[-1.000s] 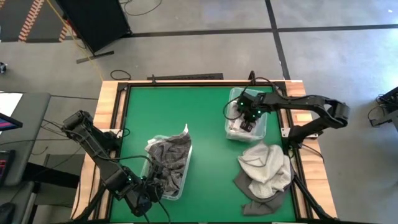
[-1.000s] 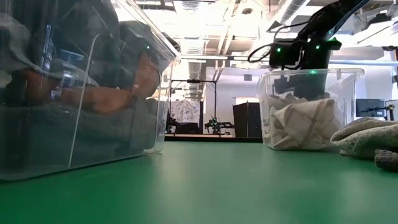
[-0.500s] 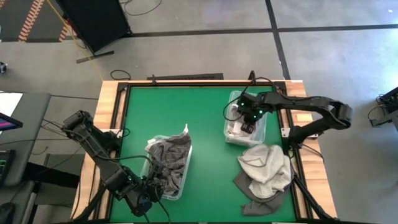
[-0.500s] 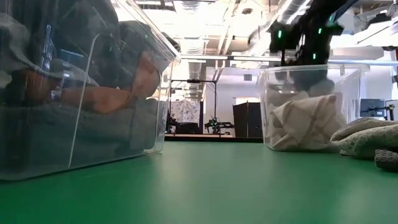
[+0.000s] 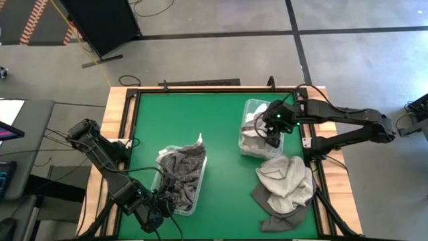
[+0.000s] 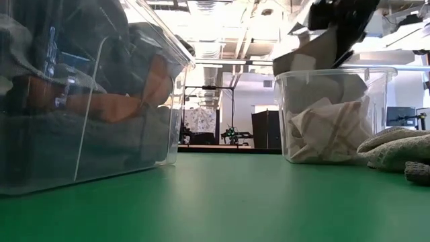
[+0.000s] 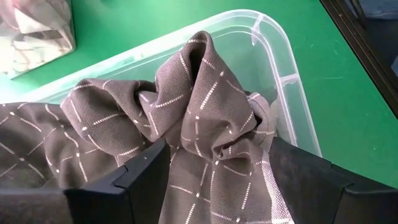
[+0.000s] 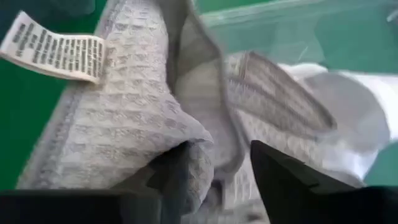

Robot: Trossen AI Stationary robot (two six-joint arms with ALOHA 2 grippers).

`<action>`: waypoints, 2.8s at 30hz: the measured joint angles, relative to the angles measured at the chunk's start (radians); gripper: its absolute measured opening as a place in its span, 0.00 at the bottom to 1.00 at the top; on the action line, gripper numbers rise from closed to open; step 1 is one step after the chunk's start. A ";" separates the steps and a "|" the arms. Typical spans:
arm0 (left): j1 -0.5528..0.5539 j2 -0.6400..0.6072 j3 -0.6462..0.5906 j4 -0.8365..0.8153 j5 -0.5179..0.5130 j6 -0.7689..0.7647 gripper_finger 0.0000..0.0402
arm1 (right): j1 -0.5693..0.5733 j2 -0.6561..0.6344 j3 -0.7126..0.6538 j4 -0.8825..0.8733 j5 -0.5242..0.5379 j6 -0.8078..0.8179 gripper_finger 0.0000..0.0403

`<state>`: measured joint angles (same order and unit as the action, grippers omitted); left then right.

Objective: Sort towels by color in basket
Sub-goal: Put the gray towel into the top transparent bin

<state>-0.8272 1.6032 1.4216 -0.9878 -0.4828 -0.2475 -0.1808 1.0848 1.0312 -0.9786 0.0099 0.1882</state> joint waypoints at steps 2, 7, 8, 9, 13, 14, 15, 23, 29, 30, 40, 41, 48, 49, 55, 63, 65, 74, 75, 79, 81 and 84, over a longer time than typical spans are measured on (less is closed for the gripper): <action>0.000 0.000 0.000 0.000 0.000 -0.001 0.66 | 0.026 -0.022 0.013 -0.052 0.003 0.029 0.54; 0.000 0.000 0.000 0.003 0.000 0.006 0.66 | 0.075 -0.060 0.020 -0.156 0.128 0.104 0.54; 0.000 0.000 0.000 0.006 0.000 0.011 0.66 | 0.079 -0.061 0.020 -0.160 0.165 0.112 0.54; 0.000 0.000 0.000 0.011 0.000 0.012 0.66 | 0.081 -0.060 0.020 -0.160 0.188 0.115 0.53; 0.000 0.000 0.000 0.015 0.000 0.010 0.66 | 0.091 -0.055 0.020 -0.067 0.187 0.080 0.52; 0.000 0.000 0.000 0.014 0.000 0.007 0.66 | 0.099 -0.053 0.020 -0.033 0.170 0.069 0.51; 0.000 -0.001 0.000 0.014 0.000 0.007 0.66 | 0.108 -0.050 0.020 0.004 0.159 0.056 0.51; 0.000 -0.001 0.000 0.010 0.000 0.007 0.66 | 0.132 0.037 0.020 0.119 0.149 -0.032 0.51; 0.000 -0.001 0.000 0.010 0.001 -0.002 0.66 | 0.083 0.182 0.020 0.118 0.164 -0.070 0.51; 0.000 -0.001 0.000 0.010 0.001 -0.005 0.66 | 0.066 0.206 0.020 0.106 0.174 -0.076 0.51; 0.000 -0.001 0.000 0.000 0.001 -0.012 0.66 | -0.097 0.379 -0.087 0.136 0.161 -0.089 0.51; 0.000 -0.001 0.000 -0.002 0.001 -0.012 0.66 | -0.110 0.387 -0.106 0.158 0.136 -0.089 0.51; 0.000 -0.001 0.000 -0.001 0.001 -0.012 0.66 | -0.144 0.410 -0.156 0.208 0.052 -0.076 0.51; 0.000 -0.001 0.000 -0.001 0.001 -0.012 0.66 | -0.144 0.404 -0.157 0.207 0.052 -0.076 0.51; 0.000 -0.001 0.000 0.000 0.001 -0.011 0.66 | -0.134 0.317 -0.135 0.142 0.038 -0.030 0.51; 0.000 -0.001 0.000 0.000 0.001 -0.011 0.66 | -0.091 0.152 -0.056 0.030 0.038 0.016 0.51; 0.000 -0.001 0.000 0.000 0.001 -0.011 0.66 | -0.079 0.115 -0.040 0.021 0.038 0.022 0.51; 0.000 -0.001 0.000 0.000 0.001 -0.012 0.66 | 0.016 -0.037 0.012 -0.071 0.037 0.049 0.51; 0.000 -0.001 0.000 0.000 0.001 -0.012 0.66 | 0.035 -0.055 0.013 -0.078 0.032 0.058 0.51; 0.000 -0.001 0.000 0.000 0.001 -0.011 0.66 | 0.141 -0.124 0.014 -0.126 -0.023 0.139 0.51; 0.000 -0.001 0.000 0.000 0.001 -0.011 0.66 | 0.216 -0.149 0.014 -0.154 -0.040 0.195 0.51; 0.000 -0.001 0.000 0.000 0.001 -0.012 0.66 | 0.346 -0.176 0.014 -0.211 -0.042 0.304 0.51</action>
<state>-0.8272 1.6024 1.4220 -0.9882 -0.4820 -0.2598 0.1650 0.9091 1.0451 -1.1899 -0.0319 0.4926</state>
